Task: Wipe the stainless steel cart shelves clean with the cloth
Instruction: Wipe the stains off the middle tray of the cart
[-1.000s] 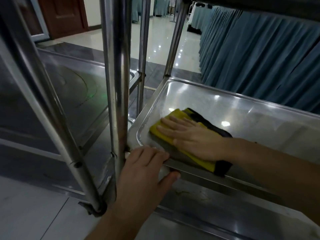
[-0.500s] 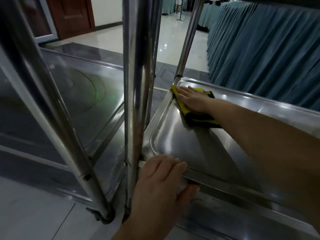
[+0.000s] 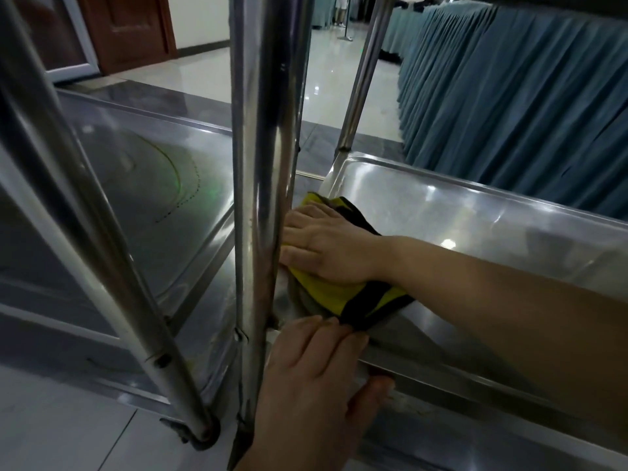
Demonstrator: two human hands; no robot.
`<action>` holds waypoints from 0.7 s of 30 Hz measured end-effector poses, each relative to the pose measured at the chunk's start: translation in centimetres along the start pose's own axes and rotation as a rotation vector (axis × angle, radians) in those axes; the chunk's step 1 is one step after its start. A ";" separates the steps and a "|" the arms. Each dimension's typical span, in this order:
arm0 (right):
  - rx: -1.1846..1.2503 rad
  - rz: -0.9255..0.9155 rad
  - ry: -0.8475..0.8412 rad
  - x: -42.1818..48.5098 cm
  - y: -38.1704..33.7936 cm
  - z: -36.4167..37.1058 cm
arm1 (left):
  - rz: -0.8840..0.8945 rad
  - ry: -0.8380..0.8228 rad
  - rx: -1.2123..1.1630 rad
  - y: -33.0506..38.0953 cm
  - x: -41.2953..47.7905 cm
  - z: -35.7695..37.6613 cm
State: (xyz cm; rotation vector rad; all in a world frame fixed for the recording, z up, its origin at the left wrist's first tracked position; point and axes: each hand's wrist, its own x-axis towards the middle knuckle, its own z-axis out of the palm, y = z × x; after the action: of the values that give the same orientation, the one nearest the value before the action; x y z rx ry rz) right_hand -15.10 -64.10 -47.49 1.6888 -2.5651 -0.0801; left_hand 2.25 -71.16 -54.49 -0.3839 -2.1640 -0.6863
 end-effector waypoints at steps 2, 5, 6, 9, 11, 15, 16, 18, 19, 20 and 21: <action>-0.066 0.038 -0.023 1.1 1.4 -0.1 | 0.011 0.001 0.004 -0.1 0.0 0.1; -0.016 0.227 -0.084 2.7 4.9 -0.9 | 0.034 0.006 0.011 -0.3 0.0 0.3; 0.027 0.322 -0.099 3.0 6.2 -1.0 | 0.036 0.006 0.008 -0.3 -0.1 0.3; 0.209 0.662 -0.086 3.5 8.9 -1.1 | 0.048 0.009 -0.010 -0.2 0.0 0.3; 0.300 0.784 -0.073 3.3 8.4 -1.1 | 0.058 0.020 -0.014 -0.4 0.0 0.3; 0.401 0.843 -0.019 2.0 4.7 -2.1 | 0.071 0.027 -0.013 -0.4 -0.2 0.2; 0.389 0.828 -0.029 1.5 3.7 -2.1 | 0.072 0.011 -0.016 -0.3 -0.2 0.1; 0.321 0.745 -0.090 0.8 1.5 -2.0 | 0.064 -0.032 -0.035 -0.1 0.0 -0.3; 0.288 0.688 -0.115 0.6 0.5 -1.8 | 0.059 -0.048 -0.061 -0.1 0.0 -0.6; 0.270 0.637 -0.122 0.4 -0.5 -1.7 | 0.061 -0.060 -0.102 -0.1 0.0 -1.1; 0.264 0.594 -0.111 0.1 -1.5 -1.6 | 0.068 -0.067 -0.146 -0.2 -0.2 -1.7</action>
State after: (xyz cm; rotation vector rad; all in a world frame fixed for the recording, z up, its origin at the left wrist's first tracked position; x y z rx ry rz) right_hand -13.66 -64.82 -46.06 0.9240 -3.1548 0.2106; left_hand 3.37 -72.32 -53.78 -0.5618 -2.1590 -0.8058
